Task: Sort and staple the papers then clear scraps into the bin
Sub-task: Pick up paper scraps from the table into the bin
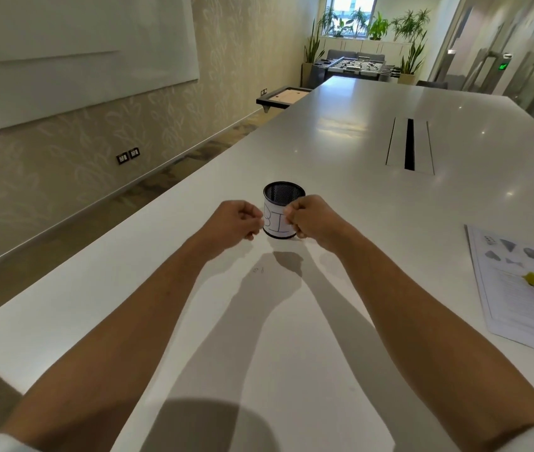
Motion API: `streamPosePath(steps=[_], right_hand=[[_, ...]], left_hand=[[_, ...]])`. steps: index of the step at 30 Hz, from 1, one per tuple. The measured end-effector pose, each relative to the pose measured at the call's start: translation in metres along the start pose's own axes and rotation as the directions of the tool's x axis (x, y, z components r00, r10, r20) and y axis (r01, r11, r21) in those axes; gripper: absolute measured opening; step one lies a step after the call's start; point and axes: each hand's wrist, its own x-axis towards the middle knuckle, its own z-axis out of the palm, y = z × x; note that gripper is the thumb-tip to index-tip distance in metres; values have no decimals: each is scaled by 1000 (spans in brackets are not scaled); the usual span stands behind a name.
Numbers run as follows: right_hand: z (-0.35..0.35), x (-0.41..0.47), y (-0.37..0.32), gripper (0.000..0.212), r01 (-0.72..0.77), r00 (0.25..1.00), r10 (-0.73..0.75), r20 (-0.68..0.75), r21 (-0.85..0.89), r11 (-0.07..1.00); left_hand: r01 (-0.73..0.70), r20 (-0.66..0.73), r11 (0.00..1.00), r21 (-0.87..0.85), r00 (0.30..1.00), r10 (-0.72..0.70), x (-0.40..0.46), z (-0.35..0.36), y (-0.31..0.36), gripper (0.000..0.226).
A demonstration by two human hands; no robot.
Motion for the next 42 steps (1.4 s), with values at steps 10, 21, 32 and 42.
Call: streamPosePath(steps=[10,21,32,42], right_hand=[[-17,44,-21,14,61,961,-116,-251,-217,974],[-17,40,-11,22,173,908,-284,-309,-339,924],[22,-11,35,15,308,948,-294,118,-554,773],[46,-29,54,13,342,938,-244,246,-548,764]], left_hand=[[-153,-175,965,211,966,191,62,15,45,10],[-243,-220,902,357,917,334,59,13,36,12],[-133,26,801,583,989,146,-6,-3,-32,15],[-198,174,740,643,979,110,-36,-1,-66,20]])
